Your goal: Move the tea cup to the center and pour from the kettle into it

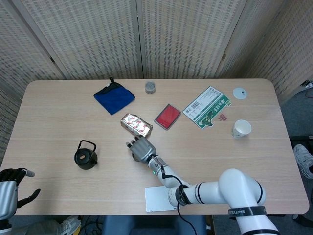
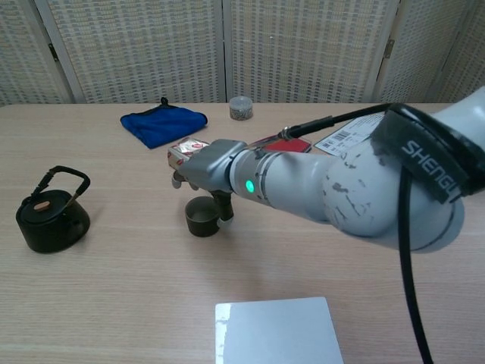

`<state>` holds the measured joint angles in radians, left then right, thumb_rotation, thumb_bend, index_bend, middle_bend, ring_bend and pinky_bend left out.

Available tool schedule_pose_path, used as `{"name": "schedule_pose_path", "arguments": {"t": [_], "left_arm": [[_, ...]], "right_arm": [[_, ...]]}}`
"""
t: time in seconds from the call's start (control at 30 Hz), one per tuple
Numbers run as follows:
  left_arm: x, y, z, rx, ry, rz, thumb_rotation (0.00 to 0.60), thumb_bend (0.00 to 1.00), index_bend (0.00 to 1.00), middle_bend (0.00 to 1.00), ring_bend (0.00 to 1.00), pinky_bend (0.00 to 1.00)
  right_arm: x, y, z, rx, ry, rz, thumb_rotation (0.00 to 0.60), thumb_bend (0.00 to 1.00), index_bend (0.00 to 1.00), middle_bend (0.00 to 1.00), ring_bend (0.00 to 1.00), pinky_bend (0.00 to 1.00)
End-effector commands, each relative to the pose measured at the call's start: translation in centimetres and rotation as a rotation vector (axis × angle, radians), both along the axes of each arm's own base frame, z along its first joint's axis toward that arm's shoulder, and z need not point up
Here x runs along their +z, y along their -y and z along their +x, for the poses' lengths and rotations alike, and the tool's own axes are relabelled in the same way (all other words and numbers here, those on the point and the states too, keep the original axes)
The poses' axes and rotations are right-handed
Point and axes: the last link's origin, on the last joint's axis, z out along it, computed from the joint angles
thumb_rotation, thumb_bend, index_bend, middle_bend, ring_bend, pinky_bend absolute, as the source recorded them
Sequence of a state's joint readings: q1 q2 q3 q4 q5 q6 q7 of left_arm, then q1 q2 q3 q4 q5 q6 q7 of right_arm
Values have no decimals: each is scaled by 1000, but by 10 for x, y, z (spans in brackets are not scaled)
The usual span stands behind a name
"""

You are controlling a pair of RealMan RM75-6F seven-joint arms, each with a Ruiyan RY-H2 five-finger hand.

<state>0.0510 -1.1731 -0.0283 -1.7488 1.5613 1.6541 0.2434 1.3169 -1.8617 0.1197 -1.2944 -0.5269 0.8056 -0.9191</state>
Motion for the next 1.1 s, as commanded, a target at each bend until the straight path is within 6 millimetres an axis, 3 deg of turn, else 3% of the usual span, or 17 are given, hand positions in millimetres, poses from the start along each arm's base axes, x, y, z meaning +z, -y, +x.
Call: {"name": "schedule_pose_path", "arguments": {"t": [0.03, 0.3, 0.7, 1.1], "left_arm": [[1, -1, 0, -1, 2, 3, 600, 147, 453, 398, 337, 215], [1, -6, 1, -8, 10, 10, 600, 147, 453, 398, 337, 215], [-6, -25, 5, -54, 28, -5, 600, 147, 452, 398, 336, 214], [-13, -45, 7, -99, 54, -10, 600, 147, 449, 398, 336, 214]], "right_arm": [[18, 1, -4, 4, 40, -17, 600, 209, 132, 207, 143, 238], [85, -3, -42, -39, 154, -106, 600, 209, 144, 231, 143, 238], [181, -40, -148, -185, 187, -319, 600, 207, 173, 246, 143, 238], [241, -92, -217, -303, 244, -484, 600, 207, 175, 250, 143, 238]]}}
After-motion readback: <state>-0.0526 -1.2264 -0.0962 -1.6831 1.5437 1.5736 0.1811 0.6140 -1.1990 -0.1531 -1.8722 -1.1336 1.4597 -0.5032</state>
